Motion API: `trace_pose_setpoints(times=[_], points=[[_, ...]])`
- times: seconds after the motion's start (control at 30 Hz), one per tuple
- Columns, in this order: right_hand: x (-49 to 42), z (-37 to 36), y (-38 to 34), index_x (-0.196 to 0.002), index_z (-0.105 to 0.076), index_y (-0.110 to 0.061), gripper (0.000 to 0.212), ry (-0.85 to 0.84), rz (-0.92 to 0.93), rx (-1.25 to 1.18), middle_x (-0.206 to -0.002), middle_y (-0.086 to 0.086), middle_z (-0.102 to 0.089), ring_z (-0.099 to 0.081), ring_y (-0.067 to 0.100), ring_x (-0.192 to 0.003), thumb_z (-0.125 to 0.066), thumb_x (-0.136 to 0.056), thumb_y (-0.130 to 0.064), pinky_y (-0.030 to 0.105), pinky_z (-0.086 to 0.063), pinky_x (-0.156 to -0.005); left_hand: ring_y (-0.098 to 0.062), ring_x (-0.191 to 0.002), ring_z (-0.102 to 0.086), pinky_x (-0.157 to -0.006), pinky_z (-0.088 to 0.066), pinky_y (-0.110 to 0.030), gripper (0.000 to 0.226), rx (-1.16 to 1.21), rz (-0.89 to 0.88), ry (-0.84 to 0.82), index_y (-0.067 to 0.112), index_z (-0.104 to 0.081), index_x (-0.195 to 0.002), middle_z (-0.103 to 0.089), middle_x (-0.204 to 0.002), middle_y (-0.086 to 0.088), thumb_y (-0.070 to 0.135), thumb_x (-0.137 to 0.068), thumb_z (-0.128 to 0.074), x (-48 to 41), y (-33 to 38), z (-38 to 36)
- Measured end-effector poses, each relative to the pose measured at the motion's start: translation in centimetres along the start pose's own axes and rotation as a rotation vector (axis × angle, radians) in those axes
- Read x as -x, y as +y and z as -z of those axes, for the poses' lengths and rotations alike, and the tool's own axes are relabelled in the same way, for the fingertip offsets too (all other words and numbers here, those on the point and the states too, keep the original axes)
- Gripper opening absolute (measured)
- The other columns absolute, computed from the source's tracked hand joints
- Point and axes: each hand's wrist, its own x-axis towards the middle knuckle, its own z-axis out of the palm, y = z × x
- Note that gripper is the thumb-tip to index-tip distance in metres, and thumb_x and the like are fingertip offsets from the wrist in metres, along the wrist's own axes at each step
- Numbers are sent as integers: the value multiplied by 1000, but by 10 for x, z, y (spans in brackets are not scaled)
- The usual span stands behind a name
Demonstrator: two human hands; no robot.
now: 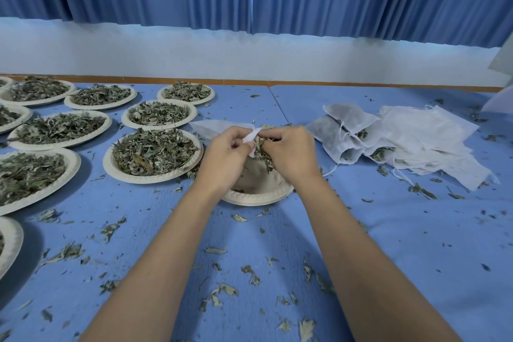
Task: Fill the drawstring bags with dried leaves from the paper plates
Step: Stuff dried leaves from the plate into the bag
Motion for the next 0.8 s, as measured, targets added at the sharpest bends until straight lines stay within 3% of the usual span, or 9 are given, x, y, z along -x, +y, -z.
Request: trace_pose_setpoints(times=[0.07,0.17,0.27,0.33,0.43,0.53,0.63,0.7,0.8], points=[[0,0,-2,-99,-76,-12,26,-11,-38,-31,-93,3,-74,-53,-4,-54,-61,-82,1,5,-37,-49,-6,-66,-54,-67,-40,-23,21,-122,-56,28,25,-65,-96,-61,-76,4,10,-94,-51,0,-2,-1],[2,-3,-3,-98,-76,-16,26,-34,-75,-54,-88,6,-74,-49,-2,-45,-60,-84,-1,10,-35,-44,-10,-86,-56,-78,-36,-17,26,-485,-208,194,17,-69,-112,-59,-97,0,13,-91,-54,1,-4,-3],[5,-5,-4,-98,-76,-16,27,-51,-90,-60,-86,8,-74,-43,-1,-37,-59,-85,-1,9,-31,-42,-15,-86,-58,-78,-33,-11,27,-530,-246,287,11,-71,-110,-60,-102,-6,8,-86,-59,2,-1,-5],[6,-5,-5,-97,-77,-17,29,-37,-71,-28,-86,6,-75,-44,1,-40,-57,-84,0,9,-31,-42,-14,-86,-61,-75,-37,-13,25,-447,-193,298,12,-74,-104,-68,-98,-2,7,-85,-59,3,1,-7],[5,-5,-6,-98,-77,-16,32,-12,-42,23,-84,5,-74,-47,5,-49,-55,-83,2,10,-33,-45,-6,-68,-60,-62,-45,-15,16,-71,13,267,16,-72,-85,-67,-74,12,7,-84,-59,1,5,-7],[4,-4,-7,-94,-77,-12,32,-5,-35,72,-84,10,-74,-46,10,-54,-53,-82,5,15,-34,-48,-1,-43,-53,-41,-39,-12,23,158,184,209,13,-64,-69,-64,-68,4,-2,-82,-53,0,7,-6],[5,-4,-7,-97,-76,-9,31,-2,-35,111,-93,9,-74,-53,10,-60,-53,-82,6,12,-37,-48,-6,-43,-50,-40,-36,-13,25,170,213,162,11,-58,-65,-59,-69,0,-2,-84,-47,1,8,-5],[5,-4,-9,-100,-75,-8,30,2,-29,123,-99,7,-73,-63,17,-78,-54,-83,5,16,-42,-56,-6,-44,-46,-41,-33,-16,22,115,201,144,12,-55,-70,-52,-63,1,1,-86,-44,0,8,-5],[5,-5,-13,-87,-77,-12,30,-11,-1,128,-78,7,-71,-58,24,-76,-53,-83,4,21,-40,-51,-3,-39,-43,-40,-33,-18,17,77,171,122,12,-54,-83,-47,-61,4,4,-89,-40,-1,6,-9]])
